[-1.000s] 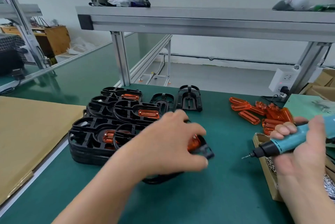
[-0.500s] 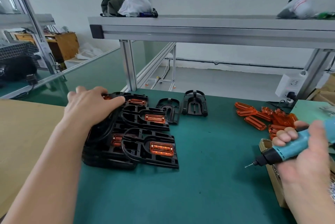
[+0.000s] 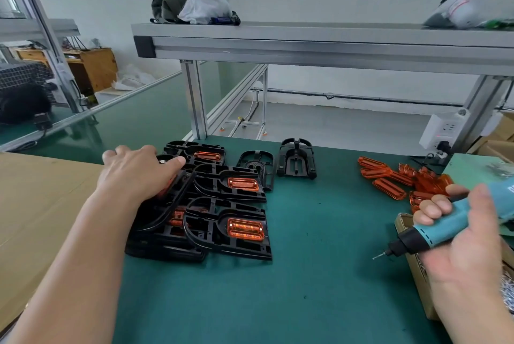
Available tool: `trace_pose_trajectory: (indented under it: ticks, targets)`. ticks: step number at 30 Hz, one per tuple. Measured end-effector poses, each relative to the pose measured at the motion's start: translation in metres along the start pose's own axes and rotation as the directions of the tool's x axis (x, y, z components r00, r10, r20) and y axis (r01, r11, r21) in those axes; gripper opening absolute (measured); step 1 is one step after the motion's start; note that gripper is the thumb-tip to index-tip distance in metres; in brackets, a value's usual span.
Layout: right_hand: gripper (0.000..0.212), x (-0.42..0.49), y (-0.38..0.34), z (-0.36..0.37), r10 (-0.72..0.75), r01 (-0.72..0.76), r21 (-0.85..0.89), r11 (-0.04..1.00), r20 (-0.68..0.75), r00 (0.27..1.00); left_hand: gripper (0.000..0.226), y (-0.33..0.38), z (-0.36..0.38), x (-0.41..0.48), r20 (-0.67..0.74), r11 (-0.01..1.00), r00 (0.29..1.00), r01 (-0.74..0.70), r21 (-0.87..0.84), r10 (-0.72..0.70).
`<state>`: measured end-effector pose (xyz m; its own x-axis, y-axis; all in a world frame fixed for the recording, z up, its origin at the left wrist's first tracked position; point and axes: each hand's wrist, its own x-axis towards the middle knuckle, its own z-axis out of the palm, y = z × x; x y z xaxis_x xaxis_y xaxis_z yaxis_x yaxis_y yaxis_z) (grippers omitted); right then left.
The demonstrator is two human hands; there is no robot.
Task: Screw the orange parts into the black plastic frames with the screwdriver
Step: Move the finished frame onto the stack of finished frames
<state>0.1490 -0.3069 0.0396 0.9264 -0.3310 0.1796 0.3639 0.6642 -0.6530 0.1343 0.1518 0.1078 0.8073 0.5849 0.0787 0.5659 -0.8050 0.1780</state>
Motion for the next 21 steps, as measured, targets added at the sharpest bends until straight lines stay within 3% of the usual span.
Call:
trace_pose_trajectory:
  ticks: [12,16,21]
  targets:
    - [0.029,0.001,-0.001,0.0,0.015,-0.015,0.005,1.0,-0.008,1.0,0.084,0.003,-0.008,-0.01,-0.029,0.998,0.998,-0.055,0.006,0.055]
    - [0.029,0.001,-0.002,0.0,0.025,-0.025,0.007,1.0,-0.017,1.0,0.074,0.027,-0.016,-0.019,-0.1,0.985,0.98,-0.17,0.018,0.171]
    - [0.028,0.0,-0.003,0.002,0.043,-0.043,0.0,0.999,-0.023,0.999,0.057,0.094,-0.014,-0.017,-0.042,0.921,0.921,-0.387,0.035,0.388]
